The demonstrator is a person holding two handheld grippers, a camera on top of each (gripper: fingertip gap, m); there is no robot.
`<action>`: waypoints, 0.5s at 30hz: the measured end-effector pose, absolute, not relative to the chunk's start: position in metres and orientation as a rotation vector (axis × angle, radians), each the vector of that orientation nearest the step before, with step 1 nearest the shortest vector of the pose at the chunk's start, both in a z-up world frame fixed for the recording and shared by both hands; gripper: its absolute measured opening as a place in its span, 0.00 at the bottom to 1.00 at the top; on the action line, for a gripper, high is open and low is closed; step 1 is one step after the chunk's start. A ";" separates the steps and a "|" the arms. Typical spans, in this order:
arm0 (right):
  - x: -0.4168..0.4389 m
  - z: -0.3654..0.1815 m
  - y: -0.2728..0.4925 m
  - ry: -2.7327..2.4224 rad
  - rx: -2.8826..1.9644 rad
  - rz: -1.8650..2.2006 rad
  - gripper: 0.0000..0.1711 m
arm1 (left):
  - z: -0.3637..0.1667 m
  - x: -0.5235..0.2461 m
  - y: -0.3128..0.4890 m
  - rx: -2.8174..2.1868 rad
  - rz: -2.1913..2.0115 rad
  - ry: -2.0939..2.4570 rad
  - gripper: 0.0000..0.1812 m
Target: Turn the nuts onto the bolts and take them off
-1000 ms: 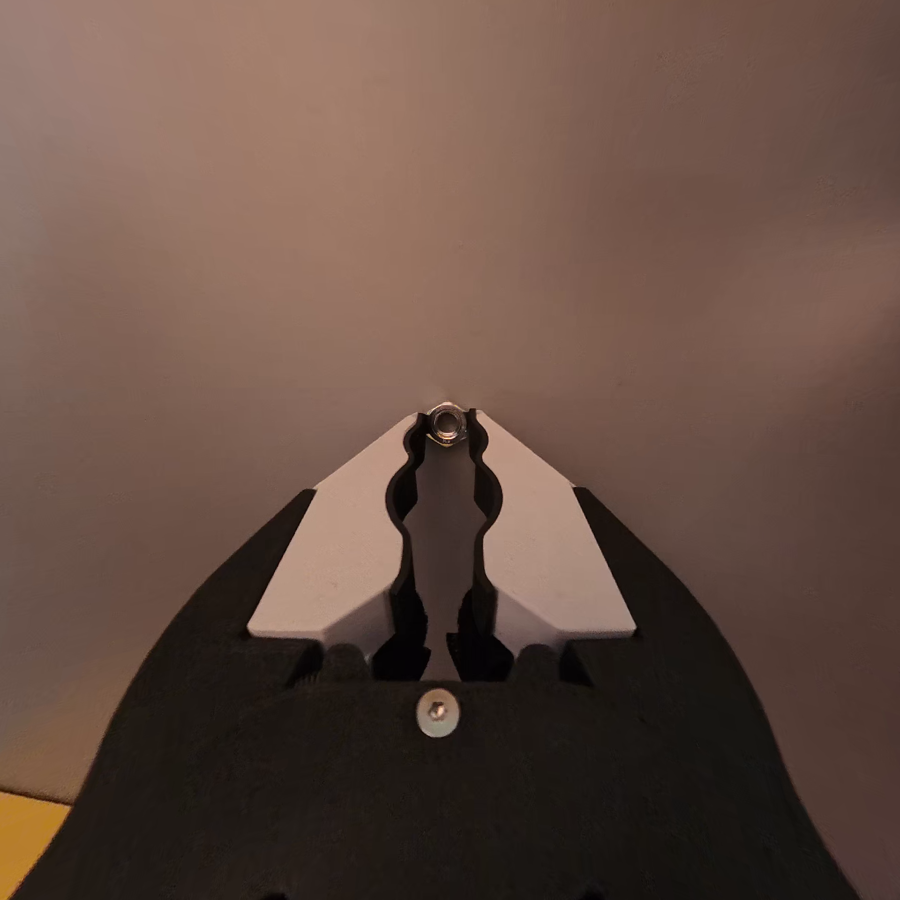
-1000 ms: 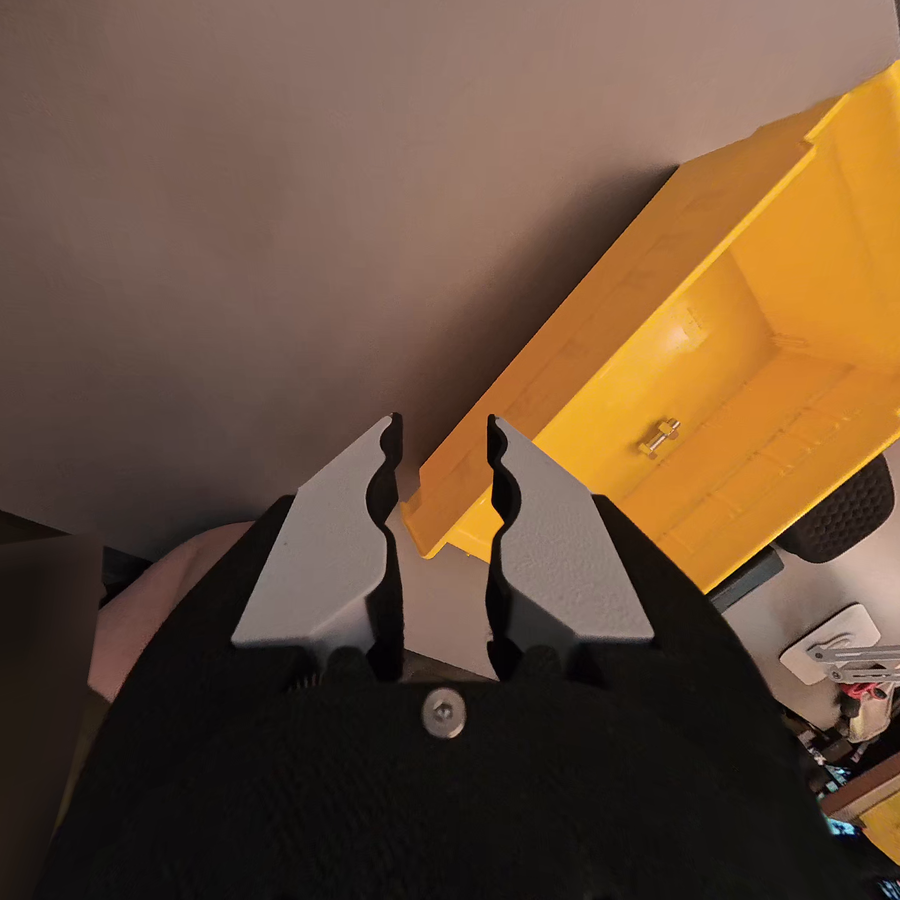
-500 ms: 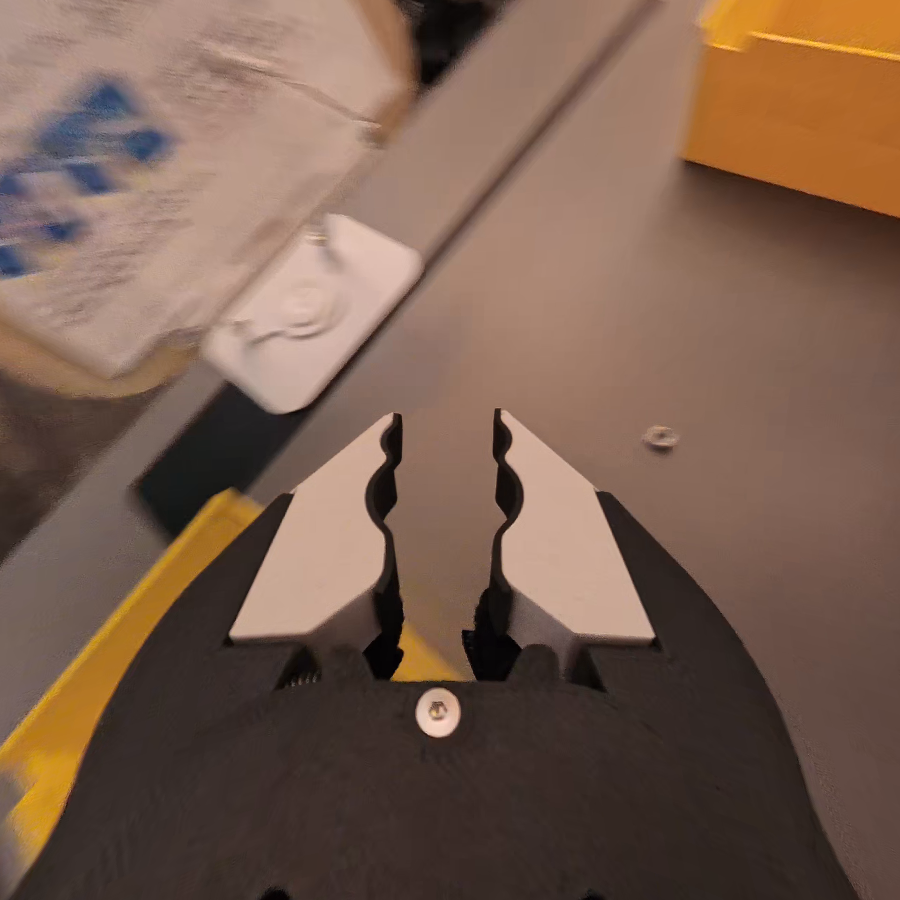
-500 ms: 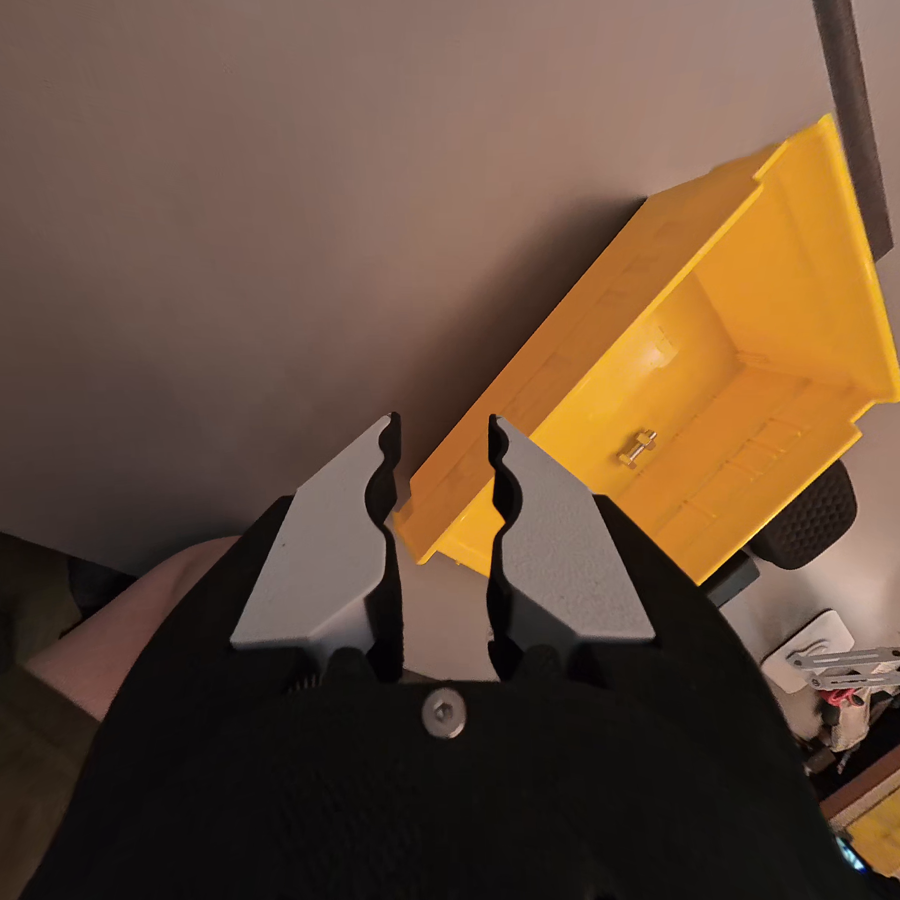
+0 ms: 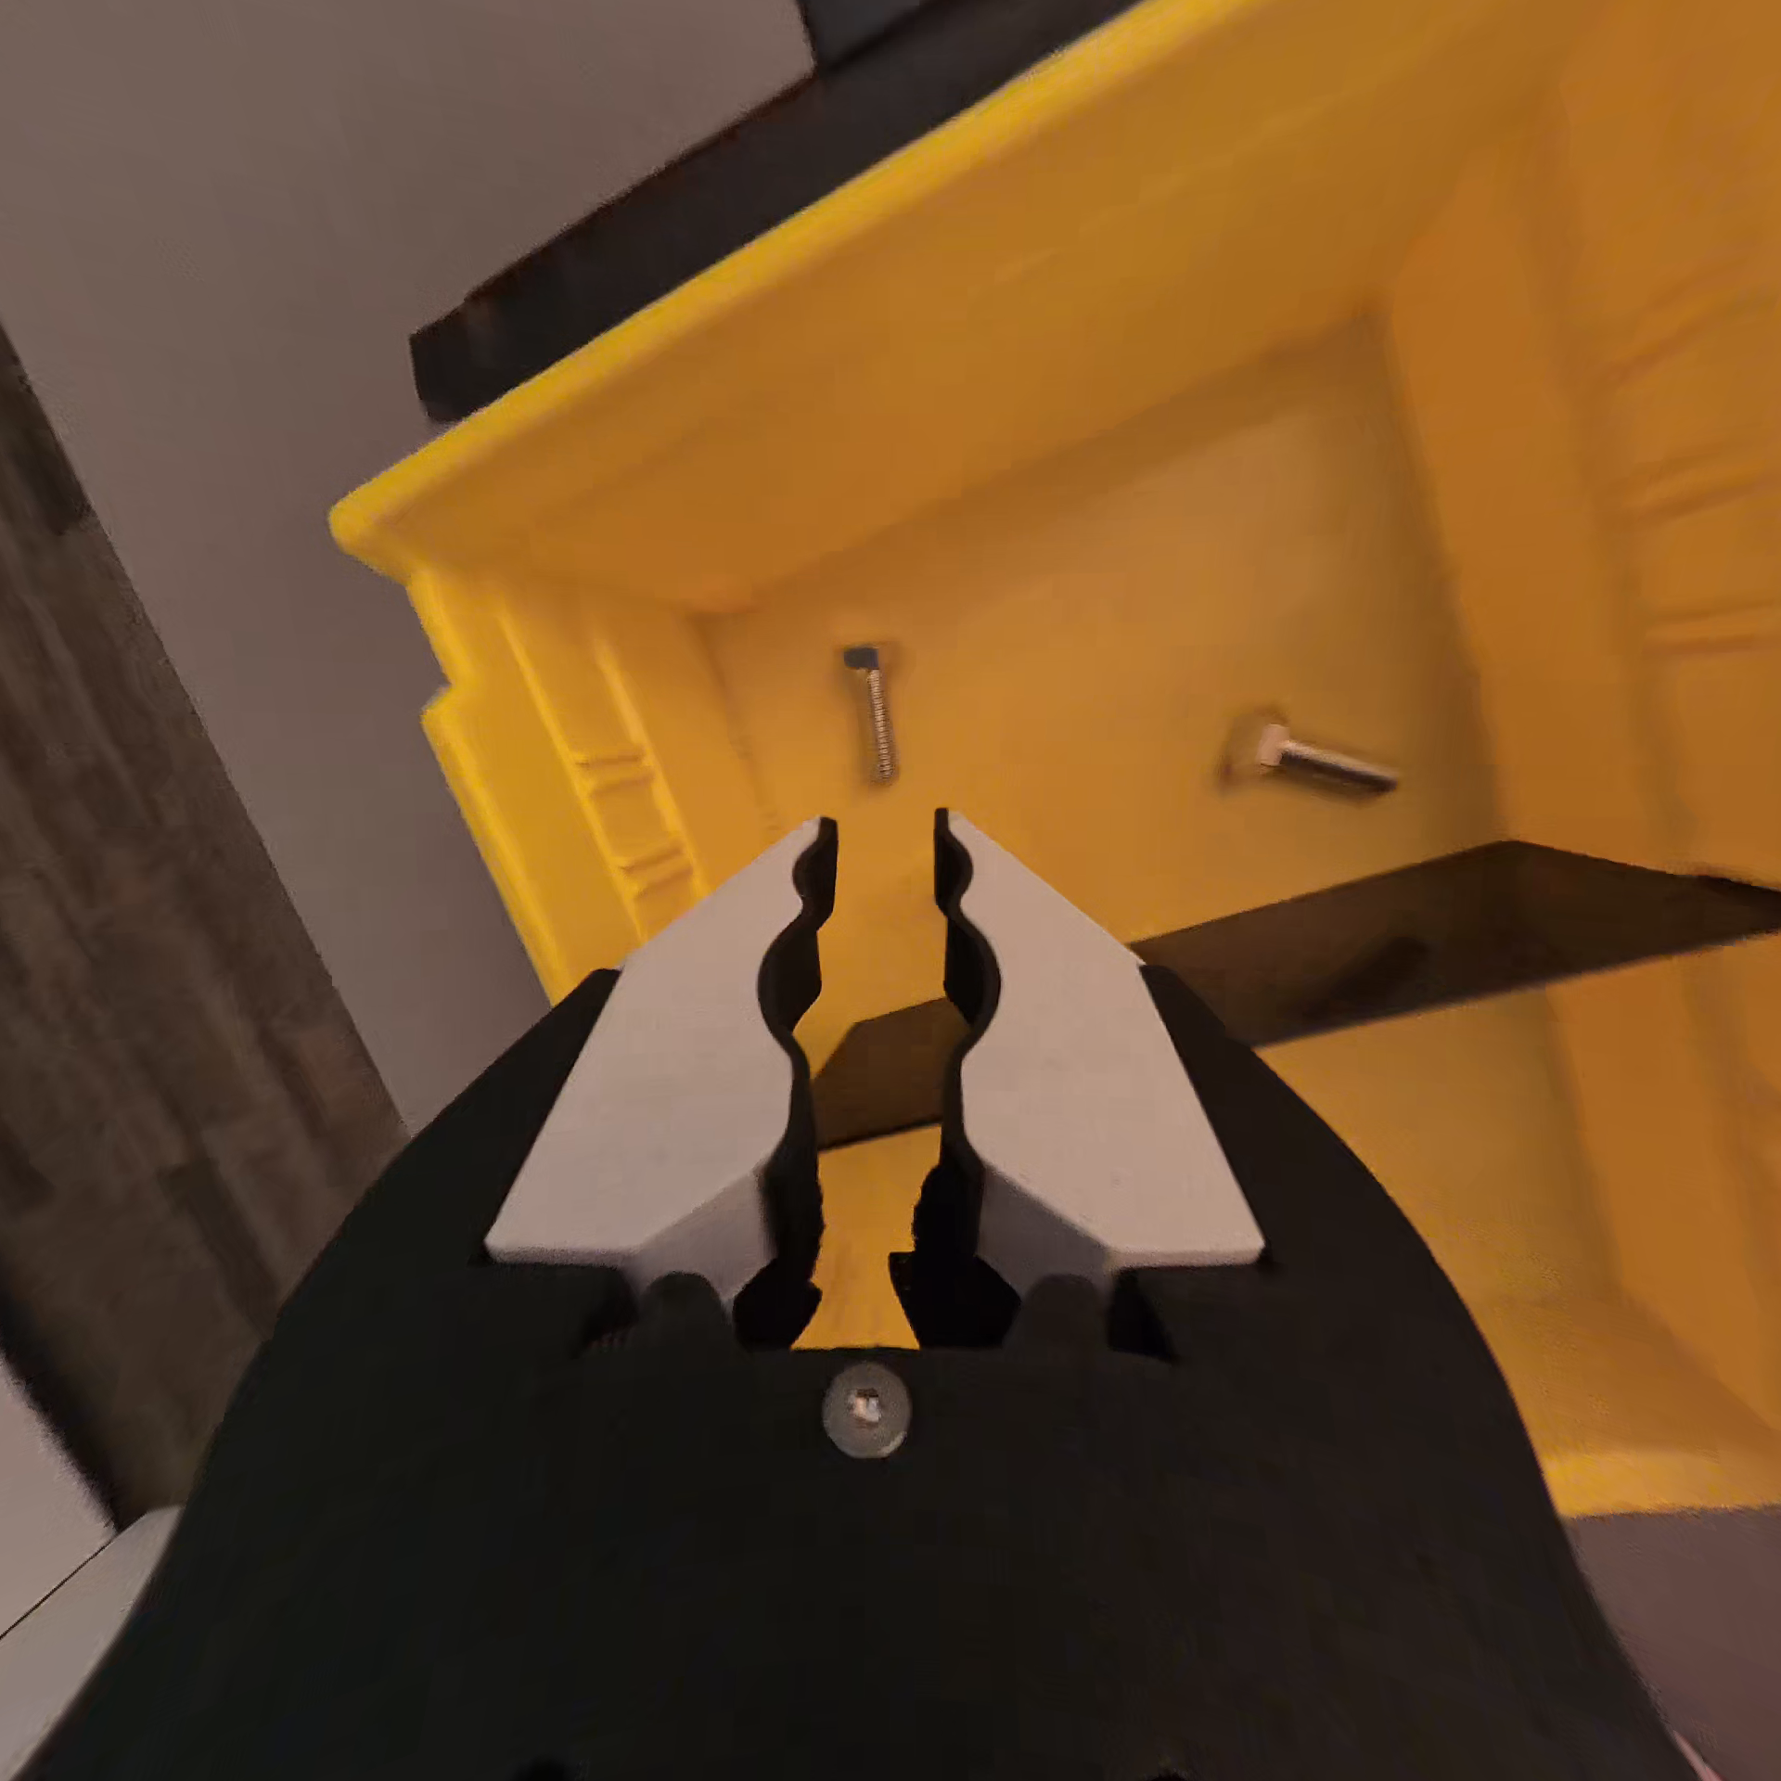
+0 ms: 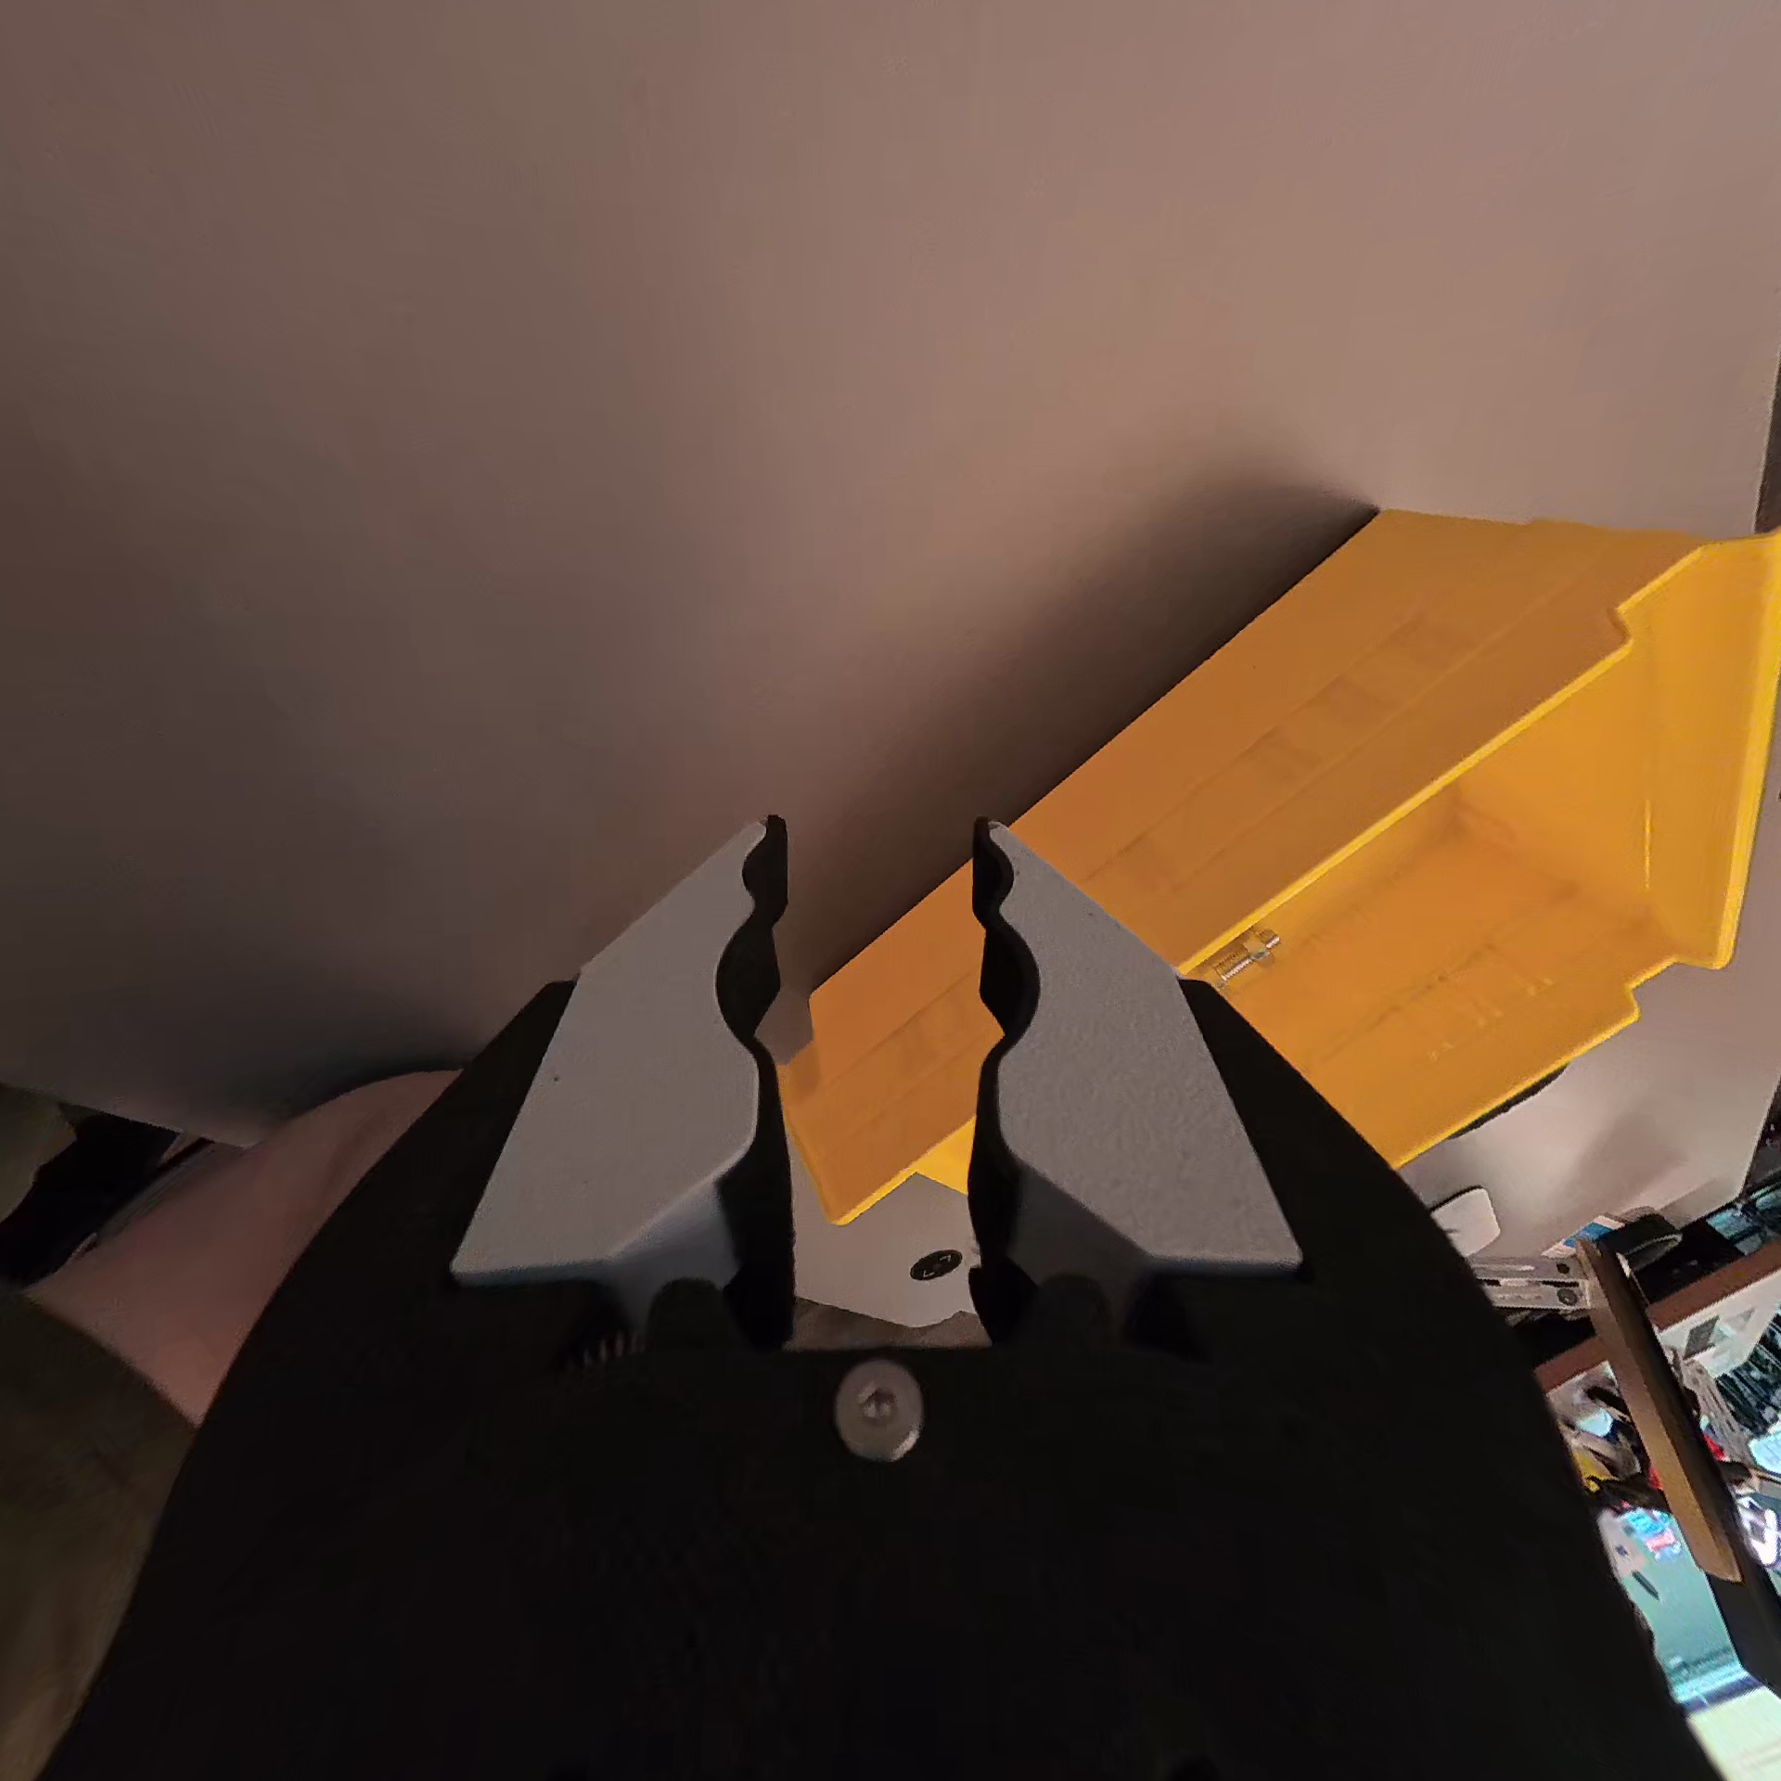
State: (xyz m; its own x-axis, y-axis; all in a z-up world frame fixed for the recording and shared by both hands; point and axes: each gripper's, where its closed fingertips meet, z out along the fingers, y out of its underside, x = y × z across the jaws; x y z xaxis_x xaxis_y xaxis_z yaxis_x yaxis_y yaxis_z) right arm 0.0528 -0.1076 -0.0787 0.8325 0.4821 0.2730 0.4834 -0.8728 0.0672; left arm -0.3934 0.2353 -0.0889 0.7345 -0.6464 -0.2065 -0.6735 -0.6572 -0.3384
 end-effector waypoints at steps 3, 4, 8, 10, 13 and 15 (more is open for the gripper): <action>0.055 -0.081 -0.107 -0.777 -3.020 -0.454 0.22 | -0.108 -0.395 0.248 -2.594 0.137 1.042 0.10; 0.056 -0.081 -0.106 -0.773 -3.023 -0.454 0.22 | -0.113 -0.392 0.251 -2.610 0.123 1.046 0.10; 0.058 -0.082 -0.105 -0.756 -3.033 -0.458 0.22 | -0.133 -0.391 0.257 -2.683 0.130 1.056 0.10; 0.057 -0.083 -0.106 -0.769 -3.033 -0.457 0.22 | -0.142 -0.393 0.256 -2.711 0.128 1.065 0.10; 0.055 -0.082 -0.105 -0.787 -3.021 -0.448 0.22 | -0.150 -0.397 0.256 -2.736 0.125 1.065 0.11; 0.054 -0.082 -0.104 -0.795 -3.015 -0.444 0.22 | -0.154 -0.398 0.258 -2.746 0.116 1.055 0.08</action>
